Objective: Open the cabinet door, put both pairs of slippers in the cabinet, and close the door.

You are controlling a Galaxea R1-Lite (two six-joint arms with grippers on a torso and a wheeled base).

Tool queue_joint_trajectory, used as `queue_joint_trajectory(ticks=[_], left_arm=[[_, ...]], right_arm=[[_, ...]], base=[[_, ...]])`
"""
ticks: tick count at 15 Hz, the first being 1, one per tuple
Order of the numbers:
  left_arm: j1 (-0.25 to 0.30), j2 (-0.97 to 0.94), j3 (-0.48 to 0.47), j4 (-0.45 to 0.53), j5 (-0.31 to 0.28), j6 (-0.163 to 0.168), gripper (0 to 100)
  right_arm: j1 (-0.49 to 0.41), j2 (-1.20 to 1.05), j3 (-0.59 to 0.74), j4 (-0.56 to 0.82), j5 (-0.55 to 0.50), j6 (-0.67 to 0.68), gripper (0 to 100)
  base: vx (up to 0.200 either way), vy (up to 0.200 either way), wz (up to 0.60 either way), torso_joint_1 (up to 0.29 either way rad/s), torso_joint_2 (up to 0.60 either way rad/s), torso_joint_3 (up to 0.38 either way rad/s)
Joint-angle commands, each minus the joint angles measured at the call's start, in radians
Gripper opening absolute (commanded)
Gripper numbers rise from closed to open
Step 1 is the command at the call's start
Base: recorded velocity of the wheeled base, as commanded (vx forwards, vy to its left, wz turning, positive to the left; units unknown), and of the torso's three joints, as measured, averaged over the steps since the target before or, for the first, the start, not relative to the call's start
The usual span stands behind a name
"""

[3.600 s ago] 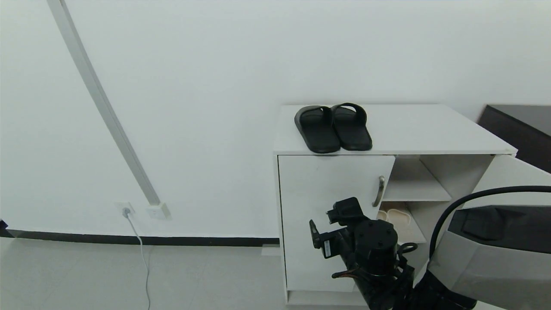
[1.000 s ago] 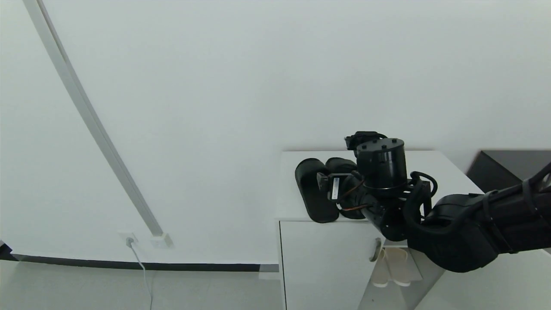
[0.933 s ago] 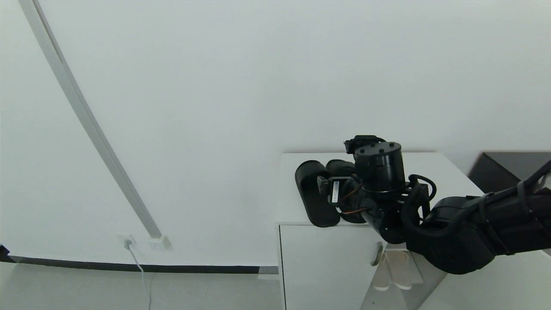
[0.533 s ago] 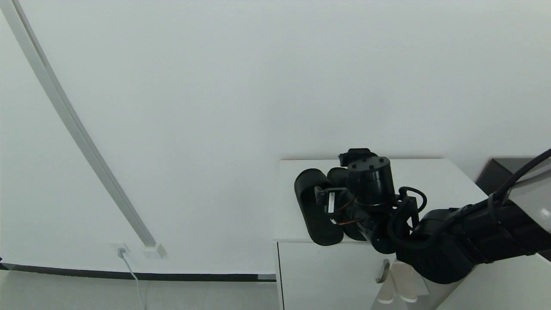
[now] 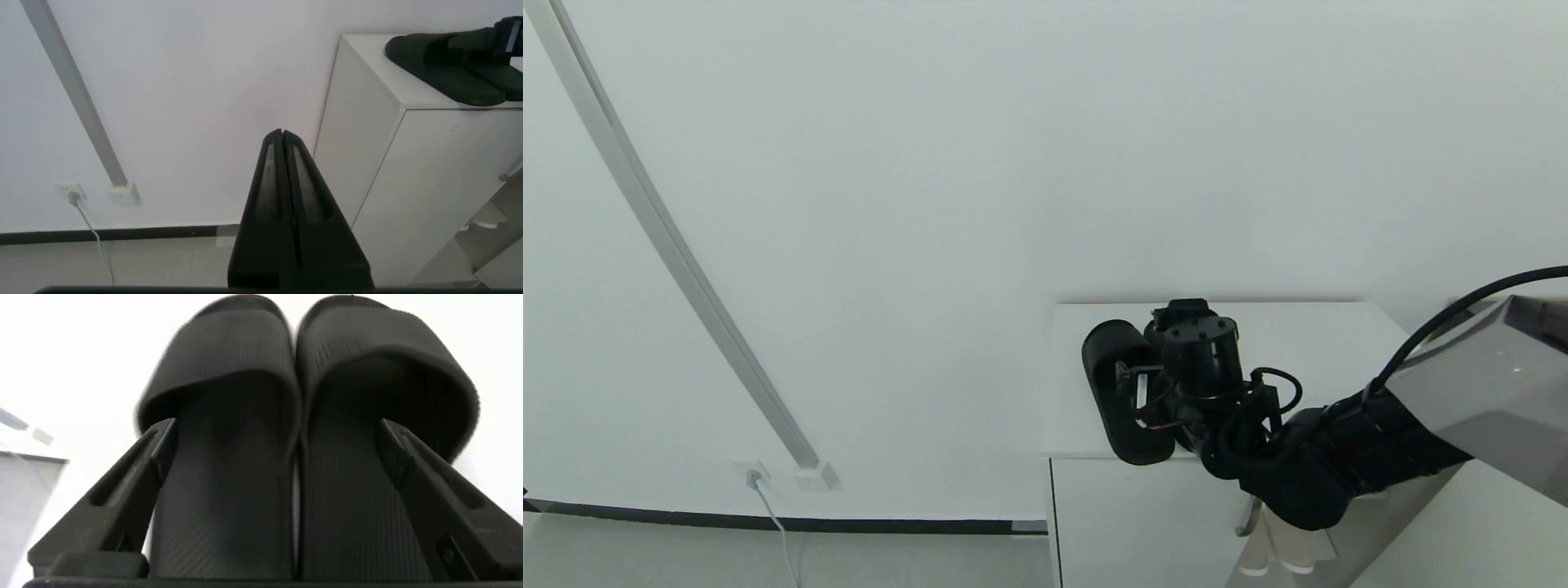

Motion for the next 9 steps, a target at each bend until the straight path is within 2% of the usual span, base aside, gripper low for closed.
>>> queue_joint_trajectory(ticks=[1, 6, 9], left_arm=[[0.000, 0.001, 0.000, 0.000, 0.000, -0.001, 0], [0.000, 0.001, 0.000, 0.000, 0.000, -0.001, 0], [0.000, 0.001, 0.000, 0.000, 0.000, -0.001, 0]], right_arm=[[-0.031, 0.065, -0.039, -0.002, 0.002, -0.001, 100], [-0.082, 0.148, -0.124, -0.008, 0.034, -0.007, 100], [-0.091, 0.185, -0.135, -0.109, 0.042, -0.068, 100]], base=[[0.000, 0.000, 0.00, 0.000, 0.00, 0.000], [0.000, 0.000, 0.00, 0.000, 0.00, 0.000], [0.000, 0.000, 0.00, 0.000, 0.00, 0.000]])
